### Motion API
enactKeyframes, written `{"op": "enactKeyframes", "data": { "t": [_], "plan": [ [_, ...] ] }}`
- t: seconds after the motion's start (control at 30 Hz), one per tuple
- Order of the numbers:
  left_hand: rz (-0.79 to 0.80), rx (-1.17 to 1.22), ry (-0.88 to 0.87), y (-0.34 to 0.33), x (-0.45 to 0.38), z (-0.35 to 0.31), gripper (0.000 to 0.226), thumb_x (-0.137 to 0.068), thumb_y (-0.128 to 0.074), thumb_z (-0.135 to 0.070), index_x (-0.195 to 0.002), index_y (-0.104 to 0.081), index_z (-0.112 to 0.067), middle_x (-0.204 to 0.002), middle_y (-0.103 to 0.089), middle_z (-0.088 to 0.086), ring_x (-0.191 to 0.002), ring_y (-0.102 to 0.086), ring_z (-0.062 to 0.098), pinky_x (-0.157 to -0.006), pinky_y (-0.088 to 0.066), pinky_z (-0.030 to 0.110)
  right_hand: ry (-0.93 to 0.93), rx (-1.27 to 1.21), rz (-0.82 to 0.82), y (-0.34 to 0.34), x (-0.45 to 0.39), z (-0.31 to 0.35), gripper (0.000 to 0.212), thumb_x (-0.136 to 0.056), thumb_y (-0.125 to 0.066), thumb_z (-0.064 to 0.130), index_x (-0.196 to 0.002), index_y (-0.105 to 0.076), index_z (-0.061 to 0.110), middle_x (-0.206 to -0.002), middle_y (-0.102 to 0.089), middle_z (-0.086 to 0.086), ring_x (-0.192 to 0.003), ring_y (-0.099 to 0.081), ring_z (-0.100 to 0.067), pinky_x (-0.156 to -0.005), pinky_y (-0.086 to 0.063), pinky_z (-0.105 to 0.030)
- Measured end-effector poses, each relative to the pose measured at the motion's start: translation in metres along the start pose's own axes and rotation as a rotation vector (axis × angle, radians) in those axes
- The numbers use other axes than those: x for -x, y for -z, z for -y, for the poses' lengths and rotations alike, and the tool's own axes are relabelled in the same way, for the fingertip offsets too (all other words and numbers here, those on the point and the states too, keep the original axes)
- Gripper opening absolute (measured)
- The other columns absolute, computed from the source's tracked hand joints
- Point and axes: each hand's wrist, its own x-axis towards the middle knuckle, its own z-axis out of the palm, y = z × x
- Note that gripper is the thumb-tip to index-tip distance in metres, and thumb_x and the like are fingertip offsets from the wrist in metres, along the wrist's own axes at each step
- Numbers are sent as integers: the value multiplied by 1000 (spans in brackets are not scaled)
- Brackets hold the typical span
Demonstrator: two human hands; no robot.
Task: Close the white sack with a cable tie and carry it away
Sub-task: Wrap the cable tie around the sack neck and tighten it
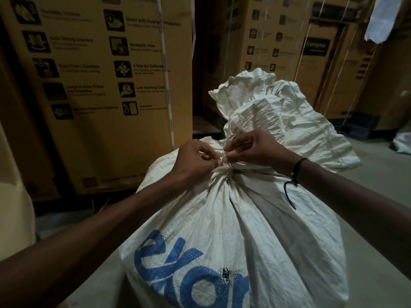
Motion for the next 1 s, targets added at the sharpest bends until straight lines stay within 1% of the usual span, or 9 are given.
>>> {"op": "enactKeyframes", "data": {
  "t": [0.13, 0.23, 0.33, 0.47, 0.57, 0.67, 0.77, 0.87, 1.0],
  "plan": [
    [102, 12, 96, 8, -2, -2, 10, -77, -90, -9, -85, -85, -11, -86, -80, 5, -83, -76, 16, -72, -62, 34, 15, 32, 15, -1, -1, -1, 40, -67, -102, 18, -104, -86, 16, -86, -85, 3, -82, -79, -3, -84, -63, -22],
    [162, -29, 106, 13, -1, -3, 10, -82, -84, -4, -89, -85, -11, -76, -75, -4, -68, -68, -3, -62, -52, 19, 15, -29, 37, -1, -5, -6, 36, -75, -95, -1, -109, -83, 2, -98, -84, -16, -85, -78, -15, -80, -65, -22],
    [162, -34, 155, 14, -1, -6, 12, -82, -82, -4, -89, -86, -14, -89, -79, -1, -88, -72, 7, -74, -57, 25, -4, -71, 28, -2, -6, -7, 32, -77, -92, -6, -108, -81, -4, -97, -83, -21, -81, -78, -18, -78, -67, -24],
    [72, -54, 212, 9, 0, -12, 15, -76, -85, -2, -81, -85, -17, -72, -70, -13, -76, -60, -1, -60, -42, 16, -22, -76, 5, -5, -5, -9, 32, -75, -95, -3, -104, -82, -1, -93, -84, -17, -82, -80, -19, -86, -66, -33],
    [95, -85, 232, 7, -1, -17, 18, -76, -79, 0, -79, -86, -16, -68, -72, -8, -70, -62, 2, -60, -45, 18, -25, -88, 0, -7, -6, -10, 34, -71, -97, -2, -102, -84, 2, -94, -84, -16, -89, -80, -22, -90, -65, -35],
    [117, -131, 236, 2, -3, -19, 17, -78, -73, -2, -79, -86, -13, -66, -75, -3, -63, -66, 5, -60, -54, 26, -32, -87, 11, -7, -6, -10, 36, -71, -97, -2, -104, -83, 0, -95, -84, -17, -84, -81, -16, -80, -65, -26],
    [183, -93, 255, 6, -7, -20, 18, -68, -75, -14, -78, -83, -2, -73, -76, 13, -71, -67, 23, -63, -52, 40, -15, -117, 25, -5, -4, -10, 37, -72, -95, -7, -107, -80, -5, -96, -83, -22, -74, -79, -9, -68, -61, -17],
    [193, -17, 274, 9, -8, -17, 19, -73, -86, -13, -82, -81, 3, -80, -76, 21, -77, -67, 29, -72, -55, 49, 7, -143, 30, -4, -3, -10, 41, -71, -95, -5, -108, -79, -7, -98, -82, -24, -79, -79, -15, -74, -65, -23],
    [178, -3, 265, 7, -3, -14, 16, -79, -90, -19, -89, -85, -7, -92, -80, 8, -80, -65, 3, -70, -52, 22, 36, -81, 2, -6, -1, -9, 41, -69, -100, 7, -107, -82, 3, -94, -84, -14, -86, -80, -19, -80, -63, -29]
  ]
}}
